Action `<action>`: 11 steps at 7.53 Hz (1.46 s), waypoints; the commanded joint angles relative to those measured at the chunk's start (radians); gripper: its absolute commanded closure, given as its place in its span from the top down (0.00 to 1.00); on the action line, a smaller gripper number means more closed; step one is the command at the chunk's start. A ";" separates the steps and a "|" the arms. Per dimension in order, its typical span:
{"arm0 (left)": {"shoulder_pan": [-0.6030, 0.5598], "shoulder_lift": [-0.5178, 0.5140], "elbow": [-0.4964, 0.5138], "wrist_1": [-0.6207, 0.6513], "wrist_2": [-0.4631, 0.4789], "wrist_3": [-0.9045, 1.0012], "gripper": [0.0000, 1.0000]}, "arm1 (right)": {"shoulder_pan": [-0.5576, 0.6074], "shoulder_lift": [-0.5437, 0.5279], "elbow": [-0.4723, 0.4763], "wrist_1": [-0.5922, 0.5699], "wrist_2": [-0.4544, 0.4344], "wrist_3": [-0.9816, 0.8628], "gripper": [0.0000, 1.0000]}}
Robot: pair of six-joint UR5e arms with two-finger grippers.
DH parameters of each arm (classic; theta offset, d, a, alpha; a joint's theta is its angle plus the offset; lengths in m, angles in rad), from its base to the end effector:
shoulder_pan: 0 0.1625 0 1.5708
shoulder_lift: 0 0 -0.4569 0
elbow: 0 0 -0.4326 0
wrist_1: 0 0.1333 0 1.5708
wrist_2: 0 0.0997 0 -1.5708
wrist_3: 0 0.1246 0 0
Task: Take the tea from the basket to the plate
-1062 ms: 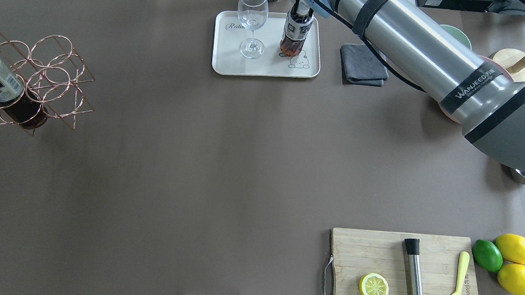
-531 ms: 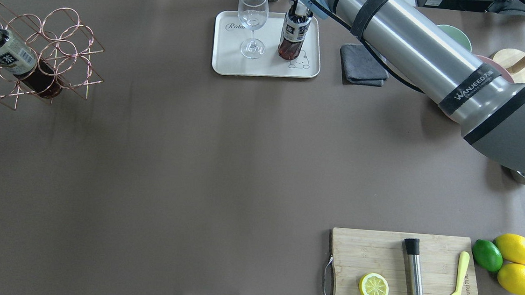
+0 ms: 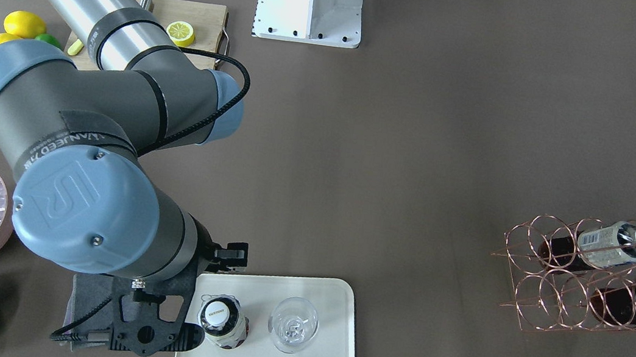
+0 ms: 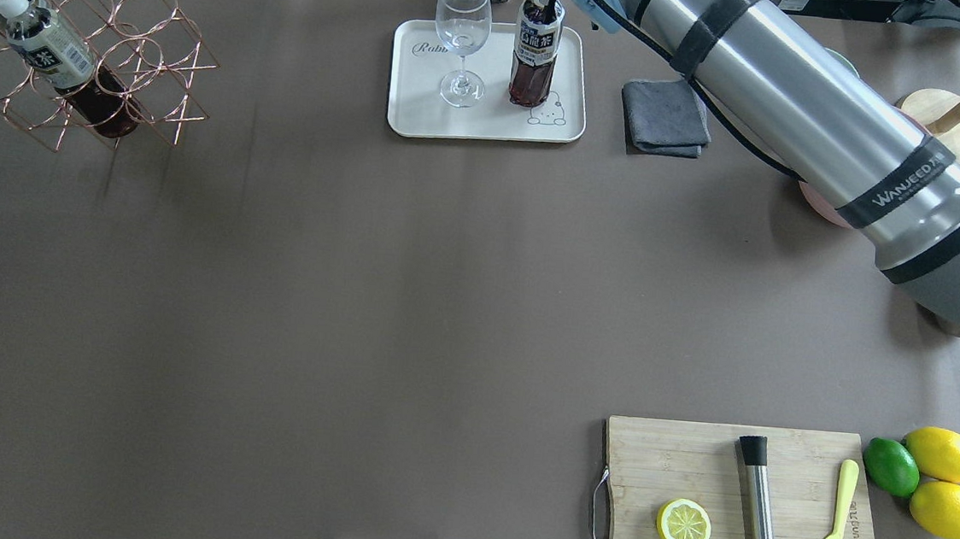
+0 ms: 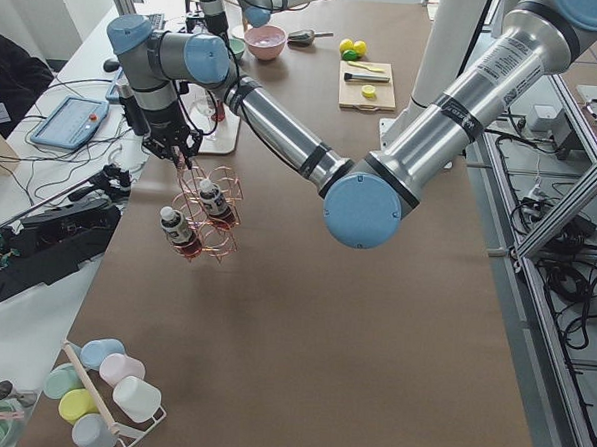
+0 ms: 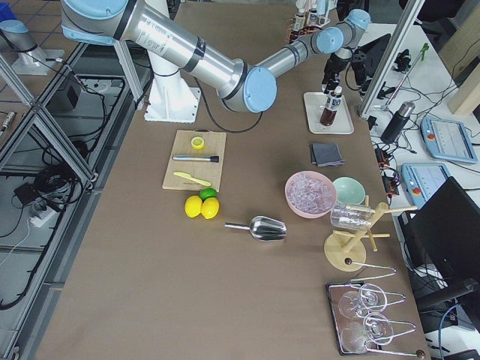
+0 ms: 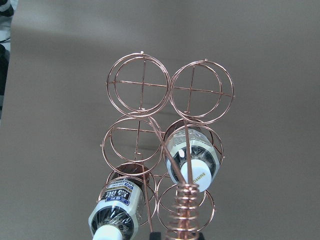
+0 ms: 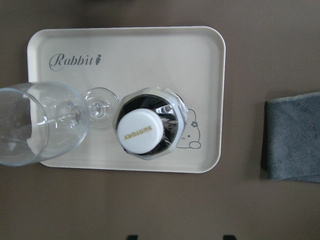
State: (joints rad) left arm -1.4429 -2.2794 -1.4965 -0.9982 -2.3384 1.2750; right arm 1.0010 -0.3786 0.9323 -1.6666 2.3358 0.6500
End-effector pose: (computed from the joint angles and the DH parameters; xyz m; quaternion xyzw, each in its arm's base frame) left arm 0.0494 -0.7507 0.3364 0.2271 0.2989 0.6069 0.7005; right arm -0.4576 -0.8014 0.1405 -0.0356 -0.4186 -0.0484 0.9062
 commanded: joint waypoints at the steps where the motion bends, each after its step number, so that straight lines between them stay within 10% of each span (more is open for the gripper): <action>1: 0.004 -0.035 0.192 -0.309 0.001 0.010 0.00 | 0.033 -0.178 0.303 -0.198 0.002 -0.126 0.68; 6: 0.007 -0.097 0.323 -0.361 0.033 0.012 0.00 | 0.073 -0.836 0.954 -0.332 -0.093 -0.402 0.82; 7: 0.007 -0.097 0.329 -0.361 0.033 0.010 0.00 | 0.123 -0.899 0.961 -0.332 -0.085 -0.452 0.99; 11: 0.007 -0.098 0.364 -0.359 0.033 0.000 0.00 | 0.423 -1.276 0.952 -0.166 -0.087 -0.692 1.00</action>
State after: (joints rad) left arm -1.4348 -2.3775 -1.1359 -1.3591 -2.3056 1.2770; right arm 1.2751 -1.4826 1.9180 -1.9393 2.2486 0.1308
